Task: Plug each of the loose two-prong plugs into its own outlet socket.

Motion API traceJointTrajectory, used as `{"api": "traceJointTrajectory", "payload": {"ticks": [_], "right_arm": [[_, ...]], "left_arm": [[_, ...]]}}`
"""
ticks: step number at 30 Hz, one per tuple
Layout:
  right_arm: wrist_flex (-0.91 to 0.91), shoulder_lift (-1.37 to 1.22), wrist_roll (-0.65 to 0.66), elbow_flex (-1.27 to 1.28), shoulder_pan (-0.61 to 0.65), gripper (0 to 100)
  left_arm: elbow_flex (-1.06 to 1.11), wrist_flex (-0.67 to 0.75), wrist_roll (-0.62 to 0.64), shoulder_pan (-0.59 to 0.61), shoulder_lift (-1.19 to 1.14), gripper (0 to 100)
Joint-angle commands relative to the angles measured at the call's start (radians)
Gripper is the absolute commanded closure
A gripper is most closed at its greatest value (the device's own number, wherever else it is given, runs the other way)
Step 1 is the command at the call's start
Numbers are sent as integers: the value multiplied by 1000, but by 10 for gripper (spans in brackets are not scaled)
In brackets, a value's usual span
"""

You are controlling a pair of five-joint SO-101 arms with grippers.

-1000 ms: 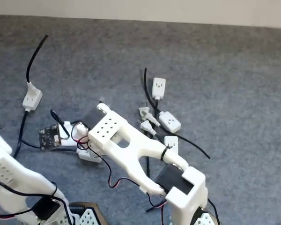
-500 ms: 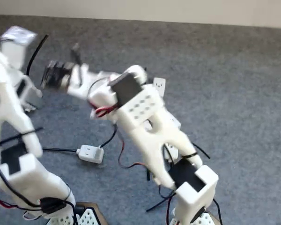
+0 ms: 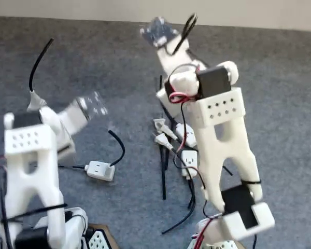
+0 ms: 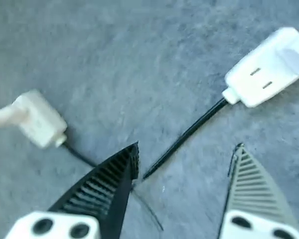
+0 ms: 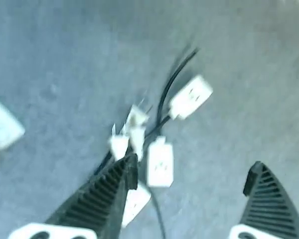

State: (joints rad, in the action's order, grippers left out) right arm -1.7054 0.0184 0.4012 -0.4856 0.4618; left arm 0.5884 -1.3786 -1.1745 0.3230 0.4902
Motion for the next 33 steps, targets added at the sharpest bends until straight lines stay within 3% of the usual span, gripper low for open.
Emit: {"api": "traceJointTrajectory", "payload": {"ticks": [1, 9, 16, 26, 33], "right_arm": [[183, 179, -48, 390, -64, 673], [604, 532, -55, 1204, -104, 673], [796, 768, -55, 1627, -108, 673], [839, 872, -49, 1765, -82, 673], [839, 872, -49, 1771, -22, 673]], "left_arm": [[242, 186, -86, -50, 148, 701], [291, 215, -84, -157, 170, 701], [292, 209, -25, -248, 170, 701], [305, 216, 35, -349, 168, 702], [470, 405, -3, -344, 168, 702]]}}
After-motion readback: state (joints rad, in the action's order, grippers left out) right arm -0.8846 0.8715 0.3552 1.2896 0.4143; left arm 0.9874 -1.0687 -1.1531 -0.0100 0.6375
